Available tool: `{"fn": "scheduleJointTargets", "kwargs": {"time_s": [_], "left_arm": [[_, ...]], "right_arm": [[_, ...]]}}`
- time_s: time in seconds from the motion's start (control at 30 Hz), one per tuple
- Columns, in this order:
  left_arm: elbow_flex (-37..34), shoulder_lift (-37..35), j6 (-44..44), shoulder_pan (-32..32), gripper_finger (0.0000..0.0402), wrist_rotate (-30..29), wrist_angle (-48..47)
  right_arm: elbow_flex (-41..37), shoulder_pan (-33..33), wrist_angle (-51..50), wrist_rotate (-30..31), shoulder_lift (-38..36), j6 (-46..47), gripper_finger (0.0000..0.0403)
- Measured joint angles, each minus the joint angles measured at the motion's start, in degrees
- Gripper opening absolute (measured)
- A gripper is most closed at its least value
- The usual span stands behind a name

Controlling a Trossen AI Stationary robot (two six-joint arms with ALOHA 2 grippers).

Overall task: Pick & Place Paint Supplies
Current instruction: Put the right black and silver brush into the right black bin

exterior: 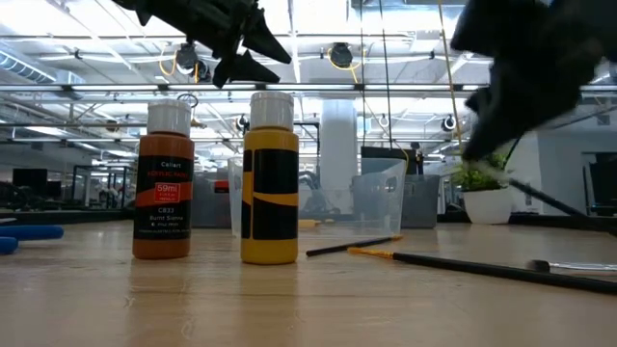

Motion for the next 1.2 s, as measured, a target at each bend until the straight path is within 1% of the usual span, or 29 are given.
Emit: {"fn": "scheduleJointTargets", "kwargs": {"time_s": [0.1,0.17,0.23,0.43,0.57,0.73,0.8,0.97,1.2], "left_arm": [[0.0,0.0,0.0,0.0,0.0244,0.0,0.6],[0.0,0.0,0.0,0.0,0.0244,0.0,0.7],[0.0,0.0,0.0,0.0,0.0244,0.0,1.2],[0.0,0.0,0.0,0.0,0.0244,0.0,2.5],[0.0,0.0,0.0,0.0,0.0244,0.0,2.5],[0.0,0.0,0.0,0.0,0.0244,0.0,2.4],[0.0,0.0,0.0,0.0,0.0244,0.0,2.4],[0.0,0.0,0.0,0.0,0.0244,0.0,2.4],[0.0,0.0,0.0,0.0,0.0244,0.0,2.4]], "right_arm": [[-0.2,-2.0,2.1,5.1,-4.7,-2.8,0.0001],[-0.1,-4.1,5.7,9.4,-7.5,-6.4,0.0001],[0.0,-6.8,8.9,11.9,-9.8,-10.7,0.0001],[0.0,-17.1,19.8,11.8,-14.6,-24.7,0.0001],[0.0,-23.7,21.2,10.1,-16.7,-30.2,0.0001],[0.0,-30.5,20.9,8.7,-17.4,-33.5,0.0001],[0.0,-32.8,19.4,8.6,-17.4,-34.3,0.0000],[-1.0,-38.3,13.7,8.6,-16.7,-31.3,0.0000],[-6.0,-44.4,15.5,3.8,-15.4,-28.6,0.0000]]}}
